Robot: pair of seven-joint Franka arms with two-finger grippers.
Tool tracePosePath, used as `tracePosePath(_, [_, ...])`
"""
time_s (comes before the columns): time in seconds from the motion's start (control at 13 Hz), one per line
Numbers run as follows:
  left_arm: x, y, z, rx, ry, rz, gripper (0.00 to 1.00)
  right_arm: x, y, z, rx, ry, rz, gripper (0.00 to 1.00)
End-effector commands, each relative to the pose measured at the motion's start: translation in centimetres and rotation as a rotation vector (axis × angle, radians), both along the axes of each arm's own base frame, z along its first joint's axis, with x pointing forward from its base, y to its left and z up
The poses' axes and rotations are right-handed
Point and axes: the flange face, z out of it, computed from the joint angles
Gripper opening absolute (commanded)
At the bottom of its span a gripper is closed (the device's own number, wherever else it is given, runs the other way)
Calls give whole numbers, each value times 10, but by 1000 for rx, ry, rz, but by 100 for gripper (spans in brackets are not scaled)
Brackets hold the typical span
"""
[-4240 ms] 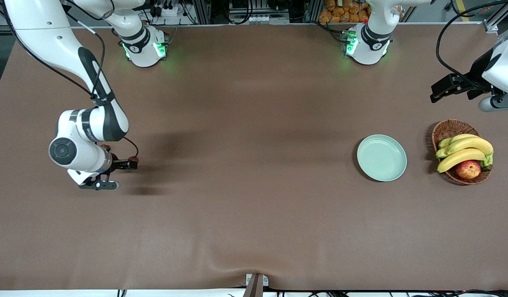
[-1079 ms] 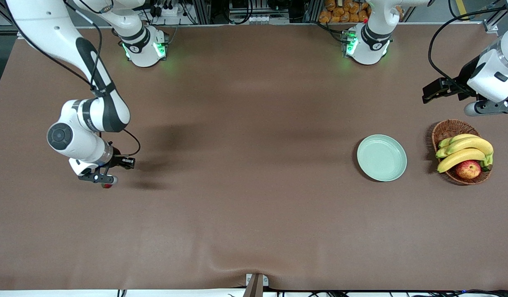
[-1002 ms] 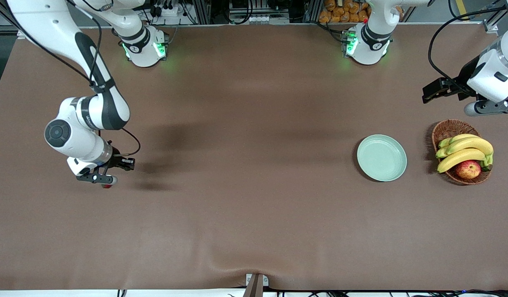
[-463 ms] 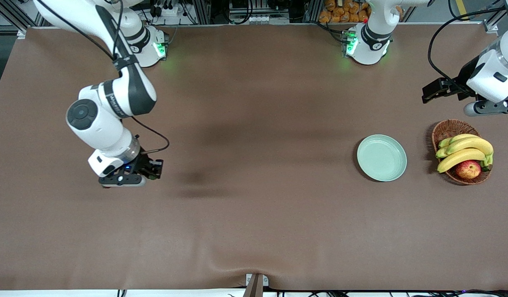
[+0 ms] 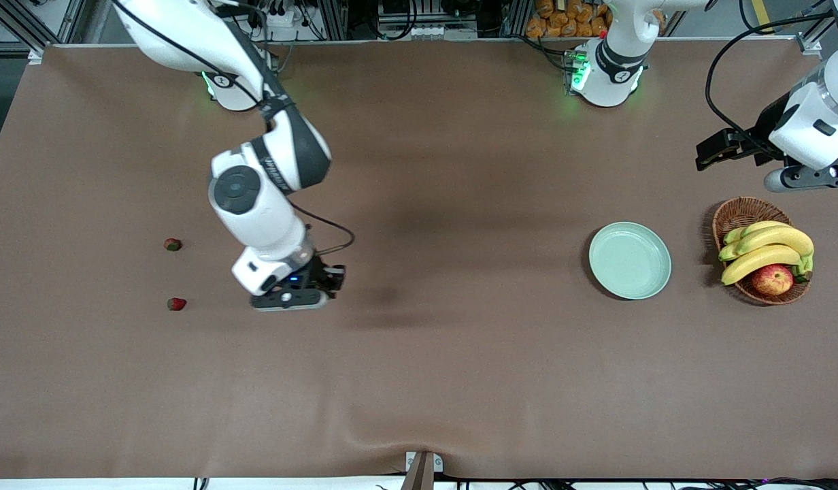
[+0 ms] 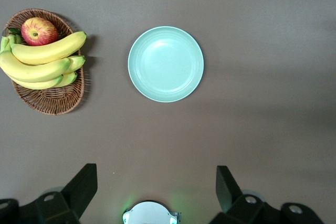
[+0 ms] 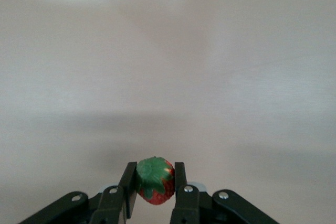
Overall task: Collect all strawberries into plate
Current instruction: 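Carry the strawberry to mid-table and open the right gripper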
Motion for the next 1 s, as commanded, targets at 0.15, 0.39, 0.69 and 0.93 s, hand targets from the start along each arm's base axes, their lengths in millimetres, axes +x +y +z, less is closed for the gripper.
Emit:
tracePosePath(0.15, [-7, 0, 4, -7, -16, 11, 100, -3, 78, -44, 11, -7, -4, 0])
tracePosePath(0.39, [-7, 0, 4, -7, -16, 11, 100, -35, 129, -65, 37, -19, 5, 0])
tracePosePath(0.69, [-6, 0, 4, -8, -20, 12, 100, -101, 203, -103, 57, -17, -12, 0])
tracePosePath(0.93, [-5, 0, 3, -7, -19, 12, 100, -138, 237, -126, 46, 0, 17, 0])
